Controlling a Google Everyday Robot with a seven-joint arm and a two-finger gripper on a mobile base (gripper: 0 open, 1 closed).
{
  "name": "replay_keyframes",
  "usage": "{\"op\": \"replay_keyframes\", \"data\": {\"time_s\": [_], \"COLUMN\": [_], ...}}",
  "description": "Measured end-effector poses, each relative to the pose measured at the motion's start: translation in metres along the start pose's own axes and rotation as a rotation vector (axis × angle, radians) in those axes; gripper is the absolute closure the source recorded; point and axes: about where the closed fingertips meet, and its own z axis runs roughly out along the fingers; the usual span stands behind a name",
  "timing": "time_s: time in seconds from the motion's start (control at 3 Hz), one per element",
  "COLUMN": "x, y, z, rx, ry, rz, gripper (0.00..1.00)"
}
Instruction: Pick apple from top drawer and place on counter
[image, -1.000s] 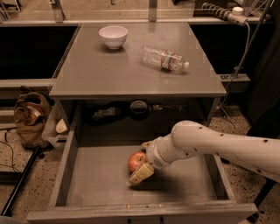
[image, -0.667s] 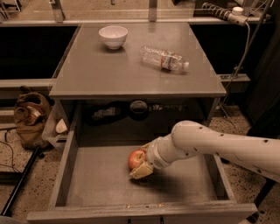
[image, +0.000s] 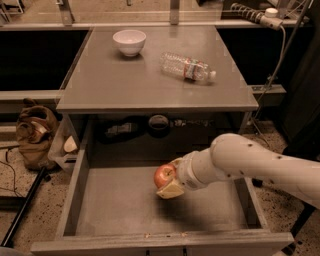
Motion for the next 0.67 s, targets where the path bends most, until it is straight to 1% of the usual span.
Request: {"op": "replay_keyframes", "data": {"time_s": [0.33, 0.67], "x": [-0.027, -0.064], "y": [-0.009, -0.026], "z": [-0.086, -0.179], "rx": [0.086, 0.153], "ry": [-0.063, -0.070], "rz": [-0.011, -0.058], "gripper": [1.00, 1.00]}}
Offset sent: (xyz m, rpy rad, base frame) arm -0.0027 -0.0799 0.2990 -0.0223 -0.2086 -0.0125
